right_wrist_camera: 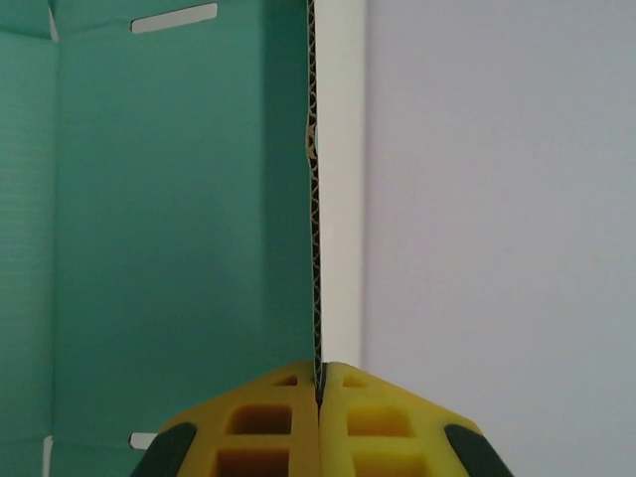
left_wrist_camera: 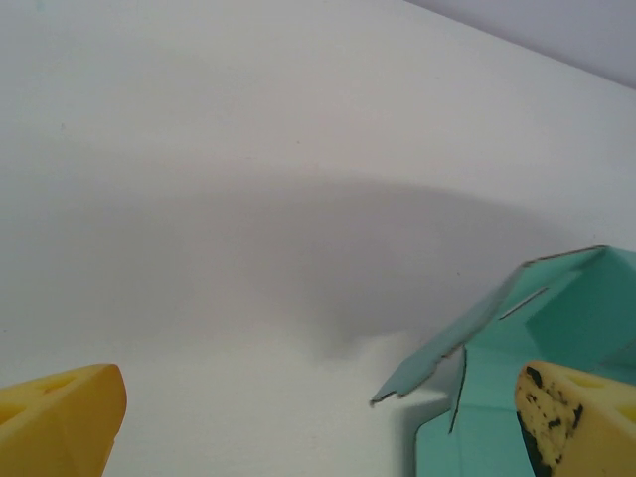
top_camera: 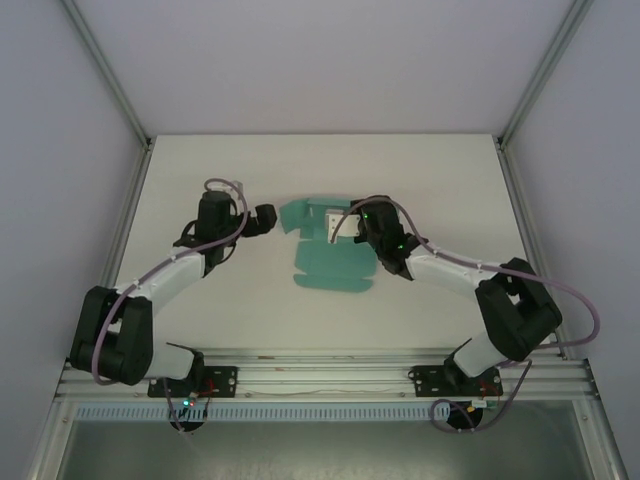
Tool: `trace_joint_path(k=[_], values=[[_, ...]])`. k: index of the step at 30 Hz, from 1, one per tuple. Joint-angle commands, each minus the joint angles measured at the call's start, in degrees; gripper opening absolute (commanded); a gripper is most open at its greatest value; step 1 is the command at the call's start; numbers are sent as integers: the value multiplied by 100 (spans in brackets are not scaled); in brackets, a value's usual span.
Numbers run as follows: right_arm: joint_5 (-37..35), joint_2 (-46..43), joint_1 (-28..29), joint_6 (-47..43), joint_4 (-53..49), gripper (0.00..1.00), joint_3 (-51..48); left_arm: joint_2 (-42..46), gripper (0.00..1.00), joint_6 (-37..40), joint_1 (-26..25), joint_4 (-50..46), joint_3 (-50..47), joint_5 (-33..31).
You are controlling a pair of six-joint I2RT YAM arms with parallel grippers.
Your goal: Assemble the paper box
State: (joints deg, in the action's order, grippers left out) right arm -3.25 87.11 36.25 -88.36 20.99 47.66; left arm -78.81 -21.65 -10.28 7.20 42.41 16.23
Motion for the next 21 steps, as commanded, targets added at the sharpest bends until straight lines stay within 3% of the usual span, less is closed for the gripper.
trace_joint_path(k=[1, 6, 13, 21], values=[[-139, 23, 60, -564, 1368, 0, -273, -163, 100, -309, 188, -26, 283, -81], [80, 219, 67, -147, 1055, 0, -456, -470, 100, -147, 202, -217, 648, -245], [-104, 1158, 80, -255, 3002, 0, -842, -931, 100, -88, 229, -406, 902, -506], [-119, 1556, 82, -367, 3947, 0, -1092, -1617, 100, 49, 245, -457, 1285, -533]])
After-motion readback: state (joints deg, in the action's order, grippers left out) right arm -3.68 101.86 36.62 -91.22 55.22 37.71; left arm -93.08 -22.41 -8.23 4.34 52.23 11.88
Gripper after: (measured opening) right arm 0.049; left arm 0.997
